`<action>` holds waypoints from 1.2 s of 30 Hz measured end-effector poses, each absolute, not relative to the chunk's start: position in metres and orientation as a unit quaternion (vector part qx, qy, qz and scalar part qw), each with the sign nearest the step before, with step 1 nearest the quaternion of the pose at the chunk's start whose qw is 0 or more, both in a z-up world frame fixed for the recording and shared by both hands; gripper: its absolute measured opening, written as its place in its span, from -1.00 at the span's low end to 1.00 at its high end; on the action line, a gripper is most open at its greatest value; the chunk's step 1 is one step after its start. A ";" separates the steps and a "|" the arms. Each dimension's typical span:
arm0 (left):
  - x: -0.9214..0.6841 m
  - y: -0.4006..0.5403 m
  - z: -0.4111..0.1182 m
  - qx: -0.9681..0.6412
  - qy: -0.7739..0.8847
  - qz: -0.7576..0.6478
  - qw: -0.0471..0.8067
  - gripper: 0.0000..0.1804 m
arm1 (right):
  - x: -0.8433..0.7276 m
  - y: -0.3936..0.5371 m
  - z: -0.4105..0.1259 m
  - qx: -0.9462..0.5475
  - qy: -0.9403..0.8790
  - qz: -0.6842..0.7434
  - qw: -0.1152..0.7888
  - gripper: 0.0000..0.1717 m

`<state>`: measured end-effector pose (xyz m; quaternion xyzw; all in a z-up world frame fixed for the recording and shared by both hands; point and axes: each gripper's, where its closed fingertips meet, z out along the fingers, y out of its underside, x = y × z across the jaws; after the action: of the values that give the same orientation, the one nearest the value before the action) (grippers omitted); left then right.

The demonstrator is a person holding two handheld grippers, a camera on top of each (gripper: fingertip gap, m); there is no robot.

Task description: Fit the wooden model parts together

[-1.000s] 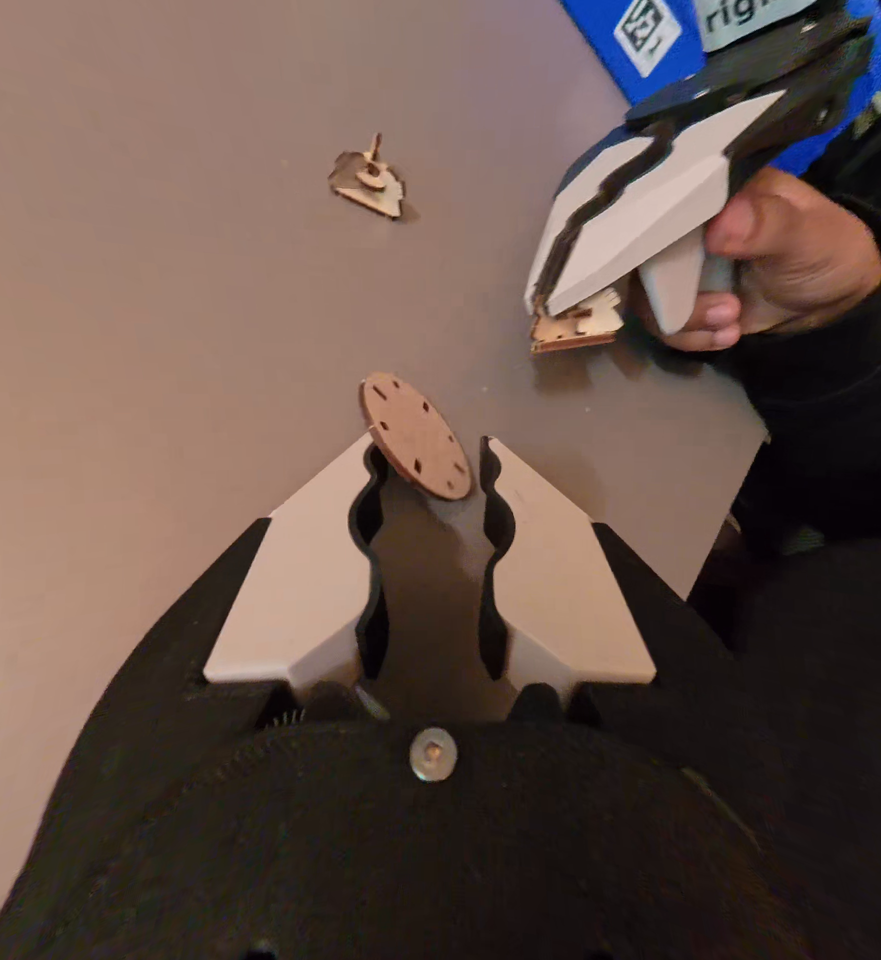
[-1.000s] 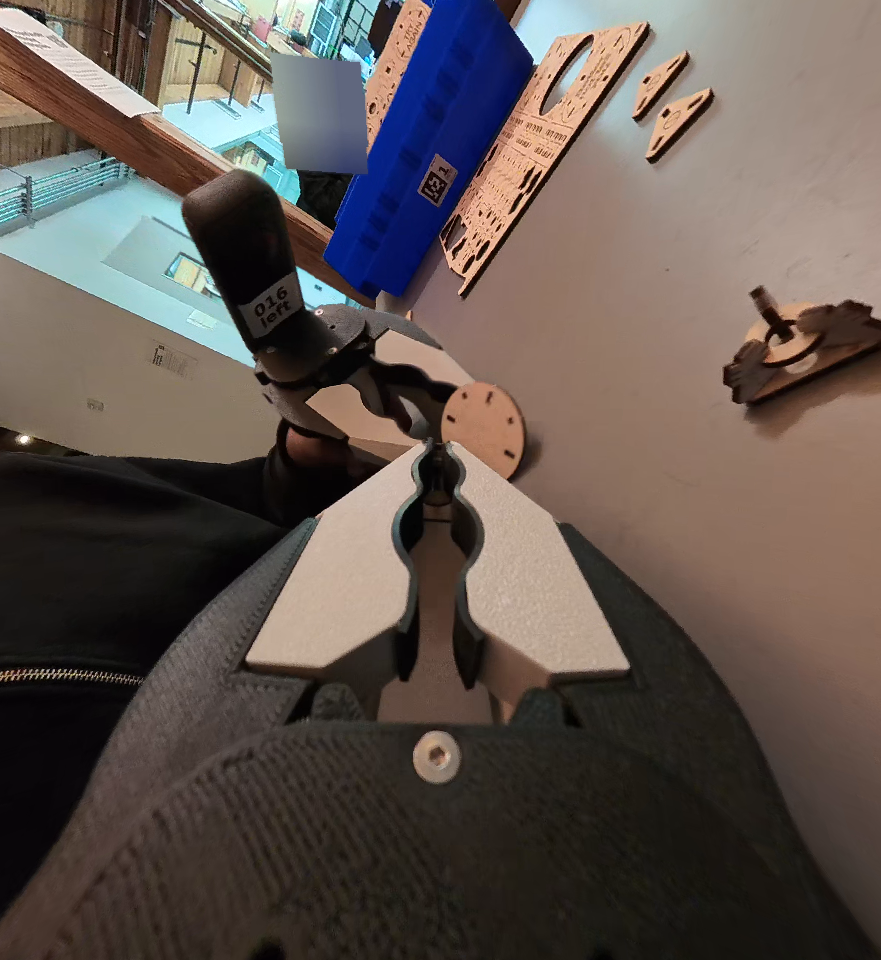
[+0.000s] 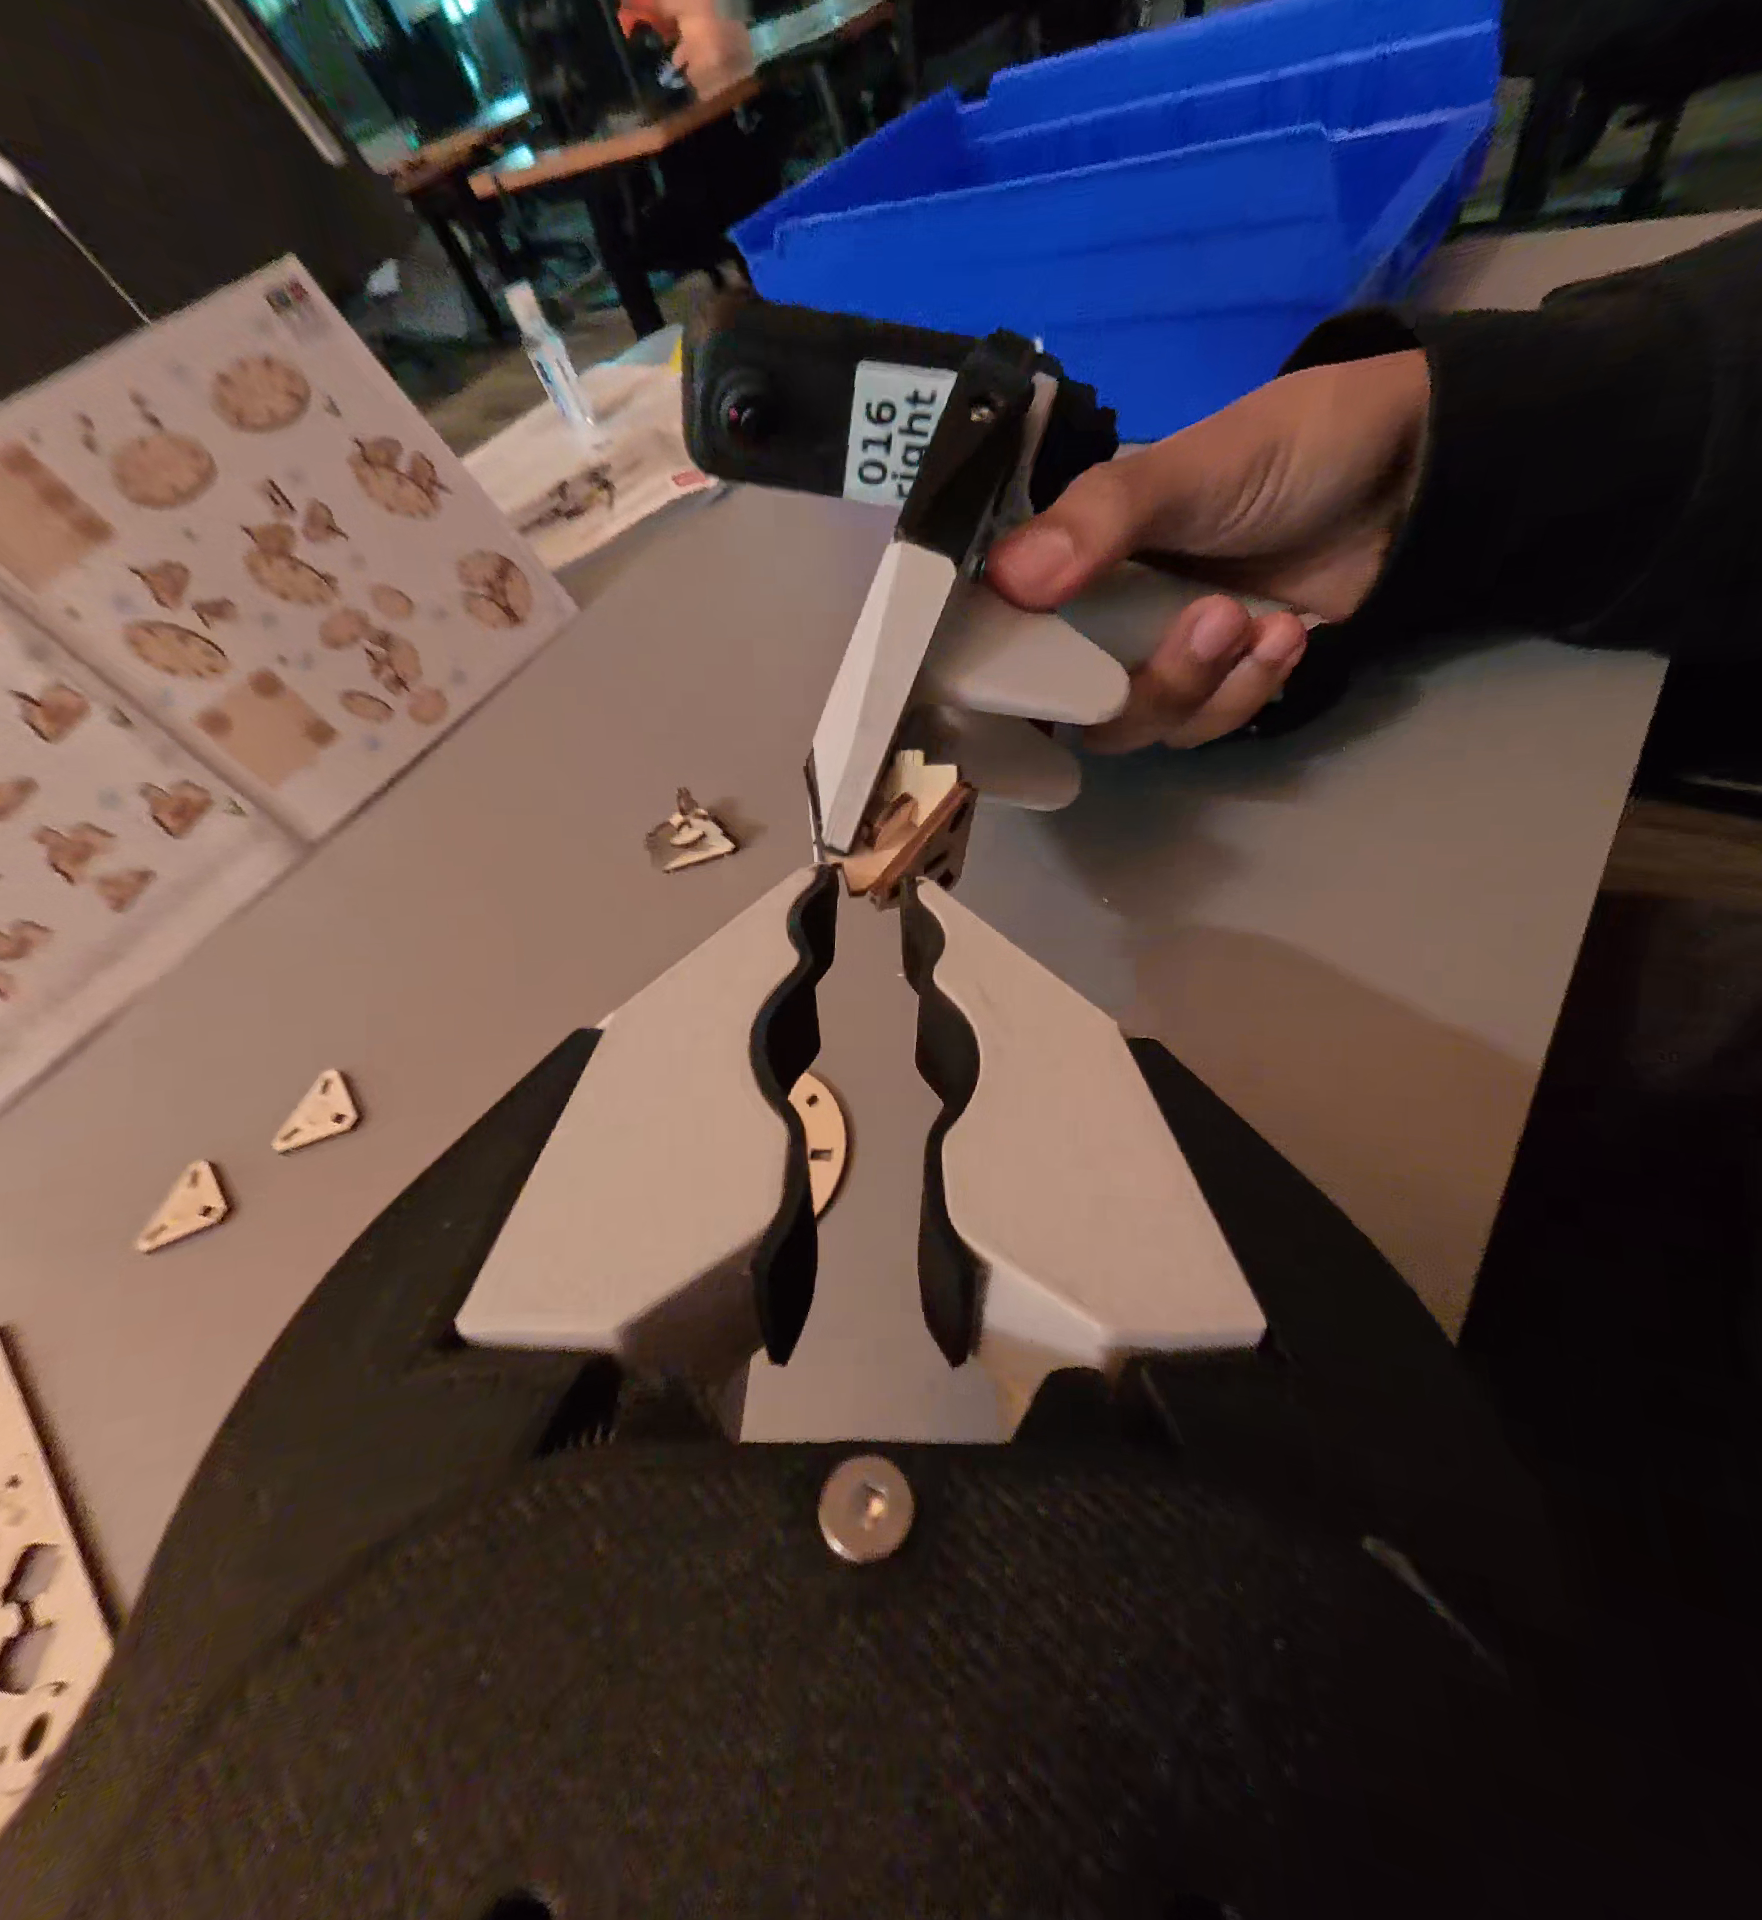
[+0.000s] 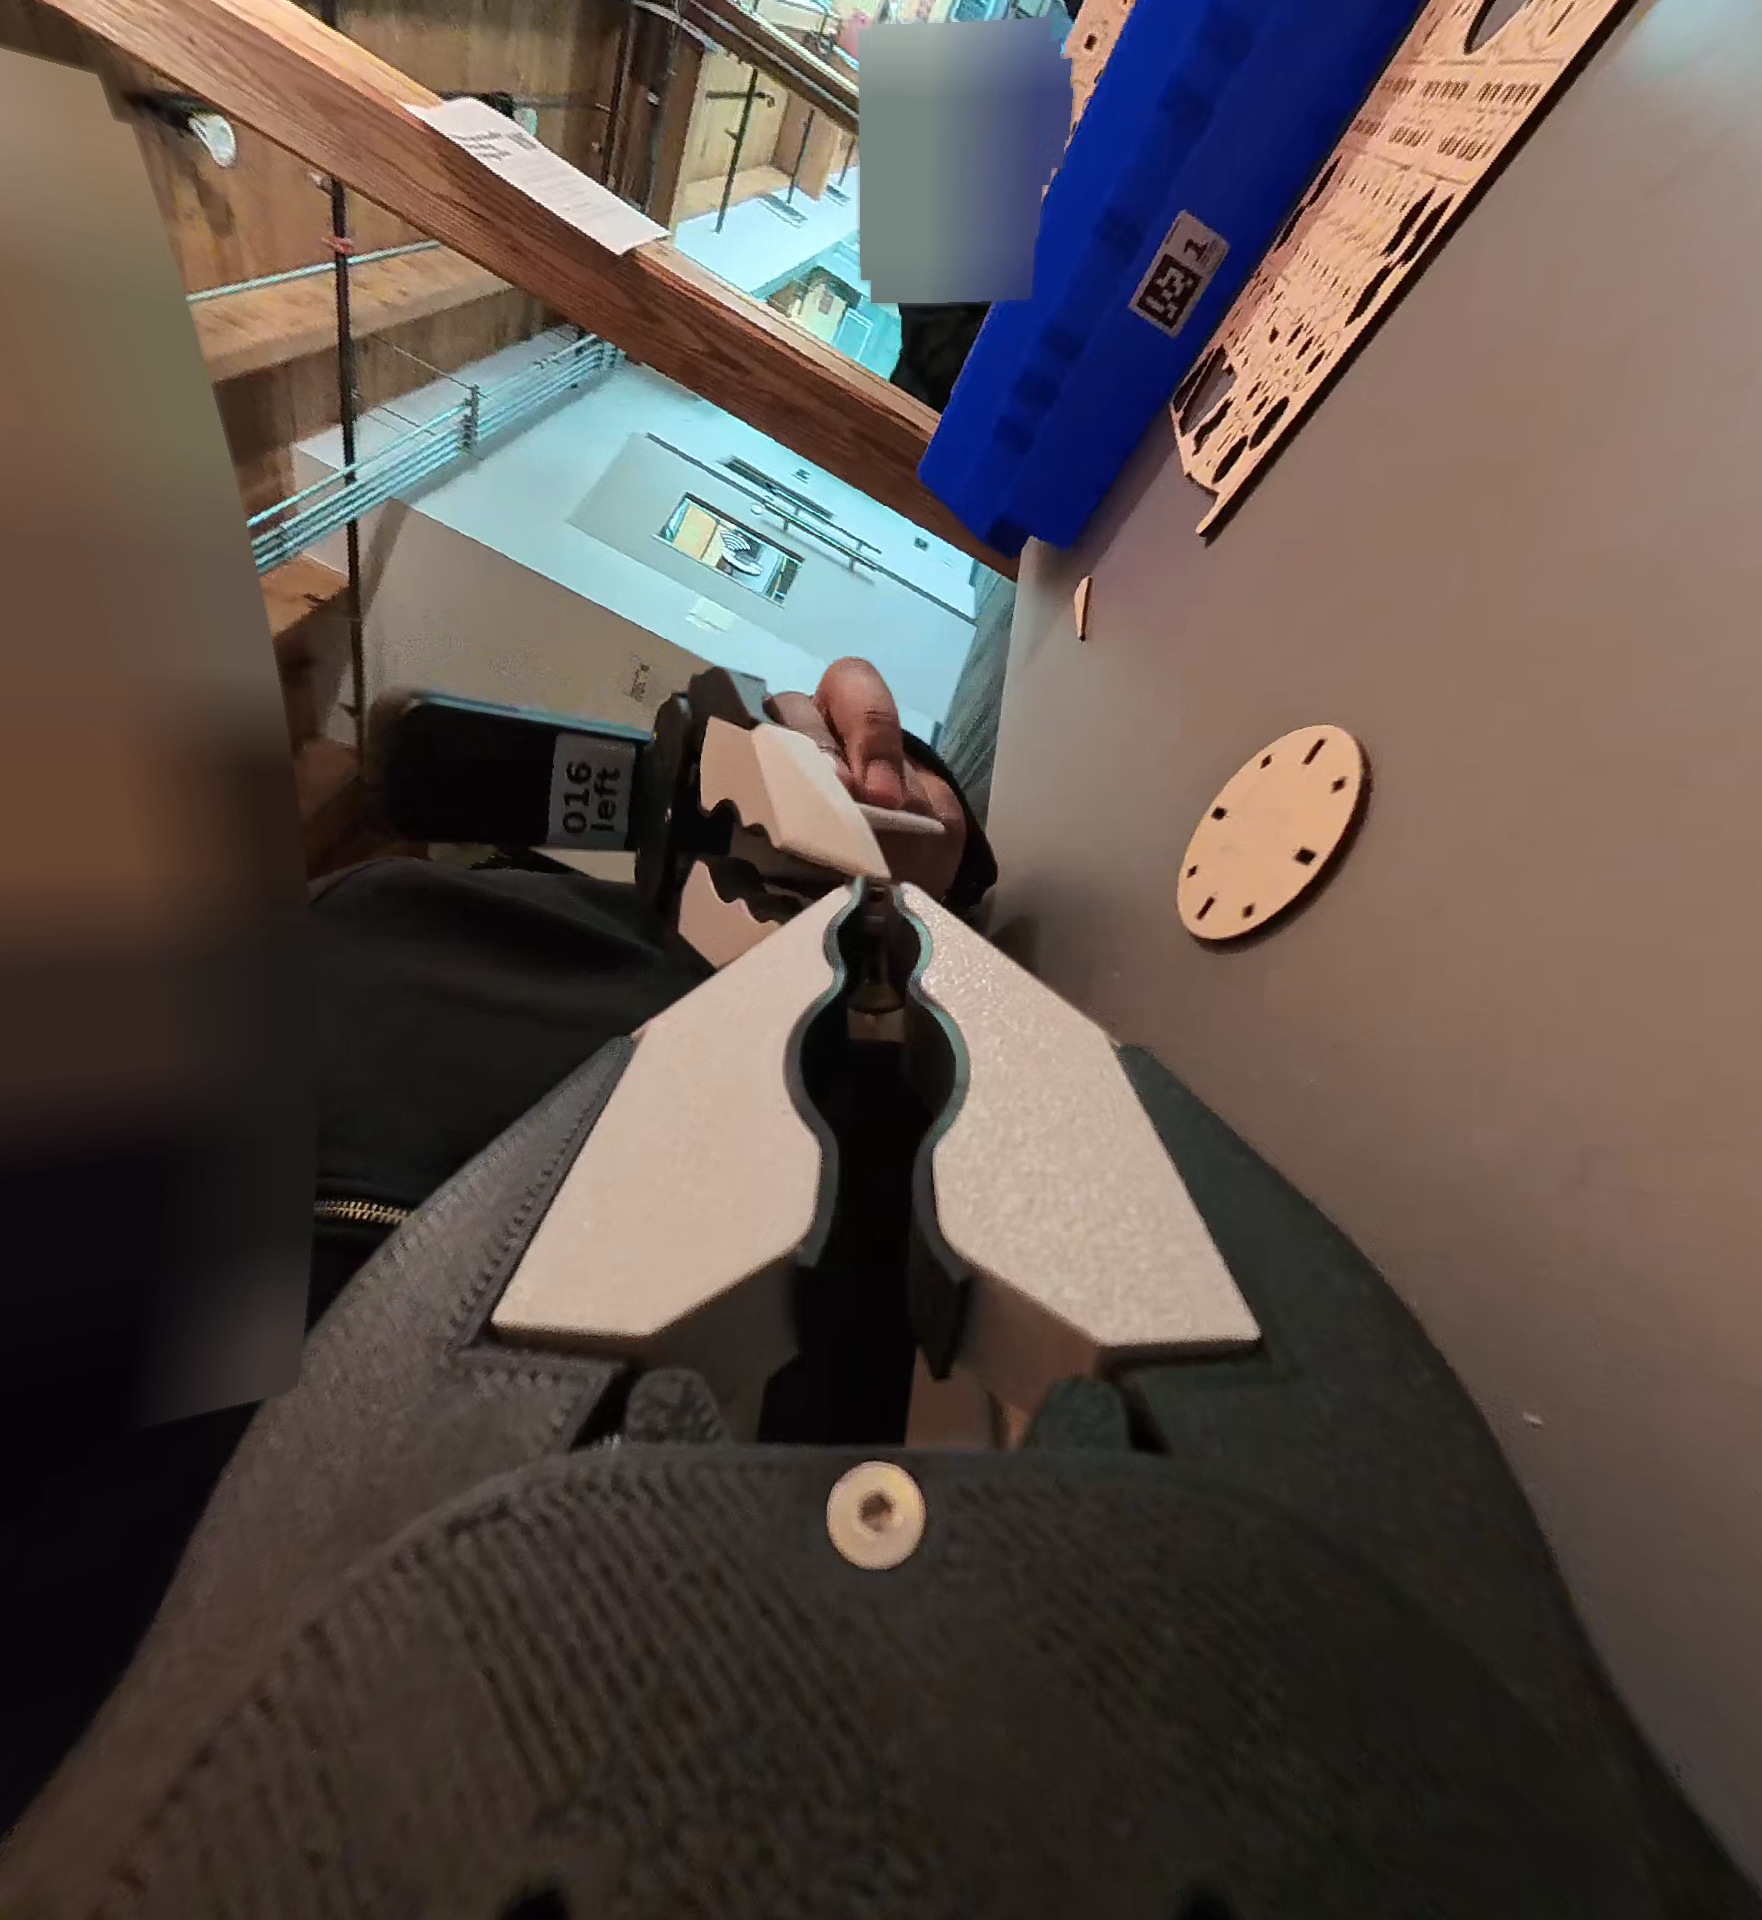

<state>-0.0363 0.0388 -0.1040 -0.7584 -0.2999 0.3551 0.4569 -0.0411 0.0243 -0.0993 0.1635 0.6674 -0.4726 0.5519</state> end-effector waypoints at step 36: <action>-0.022 0.029 -0.080 -0.681 -0.297 0.247 0.622 -0.98 | -0.055 0.039 -0.057 -0.034 0.720 -0.649 0.244 -0.78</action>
<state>-0.0222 0.0288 -0.0804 -0.6809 -0.2971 0.2472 0.6221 -0.0553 0.0393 -0.0566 -0.0336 0.7197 -0.6492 0.2439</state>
